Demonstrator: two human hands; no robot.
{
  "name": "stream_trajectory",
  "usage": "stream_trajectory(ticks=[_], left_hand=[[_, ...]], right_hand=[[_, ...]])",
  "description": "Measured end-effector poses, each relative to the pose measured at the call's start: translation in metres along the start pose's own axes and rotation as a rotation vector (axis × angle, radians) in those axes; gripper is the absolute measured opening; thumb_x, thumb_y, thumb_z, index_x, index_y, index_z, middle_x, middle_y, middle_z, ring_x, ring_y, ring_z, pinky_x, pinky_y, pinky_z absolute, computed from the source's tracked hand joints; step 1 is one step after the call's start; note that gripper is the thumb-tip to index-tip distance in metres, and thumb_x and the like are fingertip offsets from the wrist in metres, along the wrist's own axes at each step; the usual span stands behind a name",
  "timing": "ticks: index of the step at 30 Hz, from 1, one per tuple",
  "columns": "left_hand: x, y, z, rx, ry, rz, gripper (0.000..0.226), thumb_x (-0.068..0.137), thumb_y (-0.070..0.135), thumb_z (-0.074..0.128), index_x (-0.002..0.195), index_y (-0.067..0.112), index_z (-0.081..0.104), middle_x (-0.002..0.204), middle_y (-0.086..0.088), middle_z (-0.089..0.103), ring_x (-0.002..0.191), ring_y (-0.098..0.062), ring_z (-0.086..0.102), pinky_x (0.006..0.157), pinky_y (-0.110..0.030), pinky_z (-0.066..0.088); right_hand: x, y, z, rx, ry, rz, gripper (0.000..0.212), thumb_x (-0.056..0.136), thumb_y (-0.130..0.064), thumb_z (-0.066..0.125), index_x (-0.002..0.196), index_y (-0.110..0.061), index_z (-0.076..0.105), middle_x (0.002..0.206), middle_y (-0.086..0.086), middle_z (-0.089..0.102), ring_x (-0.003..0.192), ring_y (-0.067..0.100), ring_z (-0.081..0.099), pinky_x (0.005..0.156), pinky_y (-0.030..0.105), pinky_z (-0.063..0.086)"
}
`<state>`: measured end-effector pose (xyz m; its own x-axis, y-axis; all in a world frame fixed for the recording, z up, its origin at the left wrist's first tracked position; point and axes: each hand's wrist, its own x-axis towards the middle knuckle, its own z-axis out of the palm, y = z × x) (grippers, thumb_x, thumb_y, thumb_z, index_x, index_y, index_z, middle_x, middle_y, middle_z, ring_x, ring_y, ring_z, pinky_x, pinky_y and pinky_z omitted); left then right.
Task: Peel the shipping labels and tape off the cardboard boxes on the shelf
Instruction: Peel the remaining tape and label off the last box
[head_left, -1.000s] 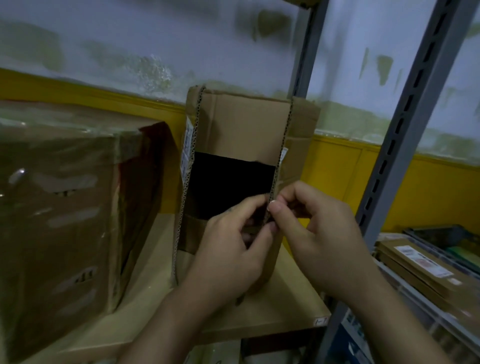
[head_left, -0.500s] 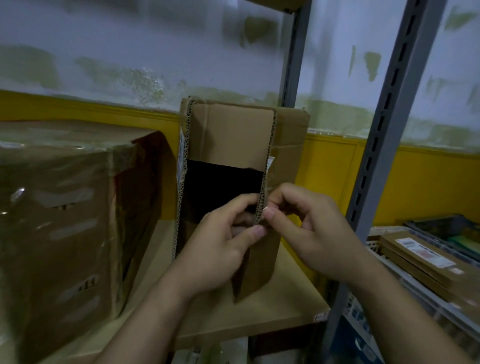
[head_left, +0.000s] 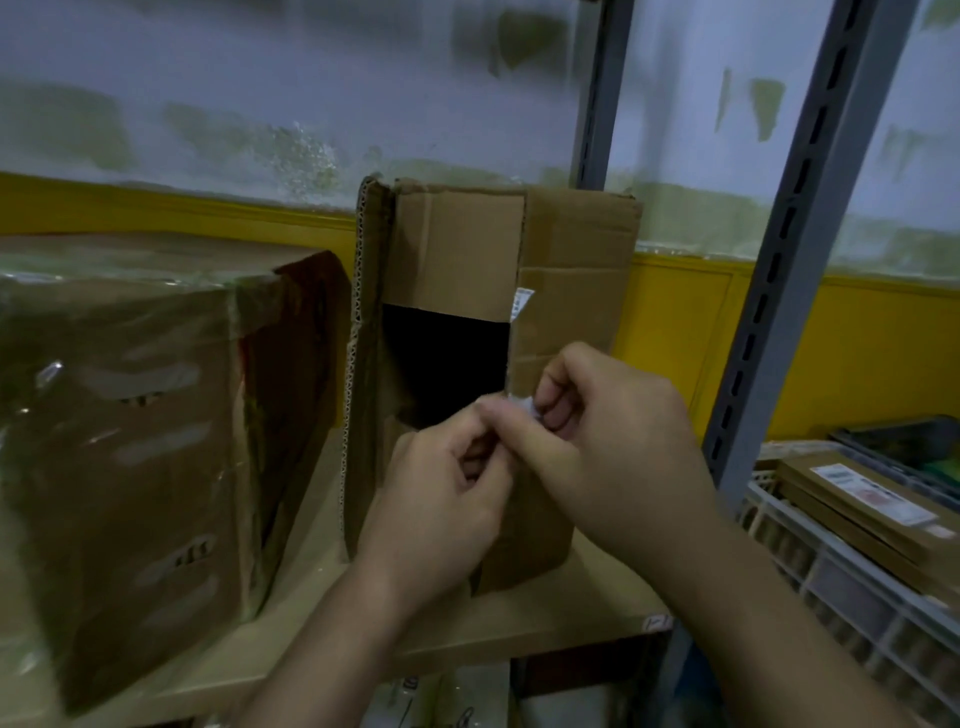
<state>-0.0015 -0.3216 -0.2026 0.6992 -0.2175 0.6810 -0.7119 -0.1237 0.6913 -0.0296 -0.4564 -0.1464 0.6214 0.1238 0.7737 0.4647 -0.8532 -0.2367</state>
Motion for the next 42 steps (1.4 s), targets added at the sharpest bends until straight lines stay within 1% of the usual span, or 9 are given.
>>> stream_trajectory(ticks=[5, 11, 15, 21, 26, 28, 32, 38, 42], left_hand=[[-0.001, 0.004, 0.003, 0.058, 0.033, 0.057, 0.028, 0.098, 0.022, 0.054, 0.122, 0.029, 0.064, 0.096, 0.018, 0.071, 0.09, 0.002, 0.068, 0.07, -0.021, 0.058], [0.002, 0.005, -0.002, -0.023, -0.017, 0.053, 0.029, 0.097, 0.014, 0.056, 0.122, 0.025, 0.066, 0.103, 0.015, 0.072, 0.098, 0.0, 0.067, 0.076, -0.015, 0.054], [0.006, 0.005, -0.005, -0.053, -0.097, 0.024, 0.026, 0.097, 0.01, 0.057, 0.119, 0.019, 0.067, 0.102, 0.009, 0.072, 0.096, -0.004, 0.068, 0.076, -0.021, 0.057], [0.009, 0.003, -0.007, -0.165, -0.13, -0.038, 0.027, 0.094, 0.005, 0.059, 0.116, 0.018, 0.067, 0.102, 0.007, 0.073, 0.096, -0.005, 0.069, 0.078, -0.018, 0.054], [0.012, 0.011, -0.014, -0.273, -0.227, -0.109, 0.027, 0.093, 0.023, 0.06, 0.12, 0.021, 0.064, 0.105, 0.0, 0.072, 0.094, -0.015, 0.07, 0.074, -0.024, 0.056], [0.018, 0.022, -0.018, -0.252, -0.19, -0.057, 0.029, 0.094, 0.032, 0.055, 0.121, 0.025, 0.063, 0.105, 0.001, 0.072, 0.095, -0.02, 0.069, 0.075, -0.032, 0.06], [0.038, 0.04, -0.021, -0.211, -0.011, 0.047, 0.031, 0.089, 0.024, 0.059, 0.117, 0.014, 0.066, 0.096, 0.006, 0.074, 0.087, -0.006, 0.071, 0.073, -0.026, 0.06], [0.046, 0.042, -0.025, -0.174, -0.008, 0.05, 0.024, 0.09, 0.013, 0.062, 0.112, 0.008, 0.068, 0.086, 0.003, 0.073, 0.078, -0.005, 0.07, 0.061, -0.022, 0.058], [0.044, 0.047, -0.025, -0.111, 0.08, 0.071, 0.014, 0.083, 0.023, 0.075, 0.095, 0.017, 0.072, 0.082, 0.003, 0.074, 0.077, -0.009, 0.072, 0.065, -0.025, 0.059]], right_hand=[[0.002, -0.004, -0.004, -0.118, -0.017, -0.128, 0.027, 0.094, -0.038, 0.047, 0.07, -0.028, 0.04, 0.058, -0.016, 0.037, 0.051, 0.003, 0.04, 0.05, 0.016, 0.02], [0.008, 0.007, -0.006, 0.113, -0.089, -0.206, 0.024, 0.094, -0.023, 0.053, 0.07, -0.023, 0.048, 0.061, -0.015, 0.042, 0.058, -0.001, 0.043, 0.052, 0.011, 0.03], [0.009, 0.015, -0.01, 0.209, -0.12, -0.211, 0.023, 0.093, -0.018, 0.057, 0.07, -0.015, 0.056, 0.061, -0.009, 0.048, 0.053, -0.001, 0.045, 0.048, 0.008, 0.028], [0.008, 0.023, -0.005, 0.36, -0.107, -0.138, 0.028, 0.09, -0.019, 0.058, 0.064, -0.024, 0.048, 0.057, -0.007, 0.046, 0.051, 0.003, 0.039, 0.049, 0.013, 0.026], [0.009, 0.019, -0.01, 0.327, -0.121, -0.129, 0.029, 0.088, -0.021, 0.055, 0.062, -0.024, 0.045, 0.057, -0.005, 0.047, 0.052, 0.008, 0.042, 0.046, 0.017, 0.028], [0.011, 0.017, -0.014, 0.285, -0.149, -0.141, 0.029, 0.088, -0.022, 0.054, 0.061, -0.026, 0.043, 0.056, -0.008, 0.046, 0.053, 0.008, 0.043, 0.046, 0.017, 0.028], [0.013, 0.011, -0.017, 0.201, -0.227, -0.157, 0.024, 0.09, -0.025, 0.05, 0.066, -0.023, 0.047, 0.058, -0.01, 0.047, 0.057, 0.01, 0.047, 0.048, 0.02, 0.032], [0.015, 0.009, -0.021, 0.15, -0.286, -0.177, 0.03, 0.097, -0.022, 0.053, 0.07, -0.033, 0.046, 0.062, -0.014, 0.047, 0.061, 0.006, 0.048, 0.052, 0.016, 0.034], [0.012, 0.002, -0.018, 0.139, -0.326, -0.178, 0.014, 0.098, -0.028, 0.049, 0.101, -0.028, 0.062, 0.085, -0.016, 0.061, 0.075, 0.001, 0.055, 0.061, 0.017, 0.042]])
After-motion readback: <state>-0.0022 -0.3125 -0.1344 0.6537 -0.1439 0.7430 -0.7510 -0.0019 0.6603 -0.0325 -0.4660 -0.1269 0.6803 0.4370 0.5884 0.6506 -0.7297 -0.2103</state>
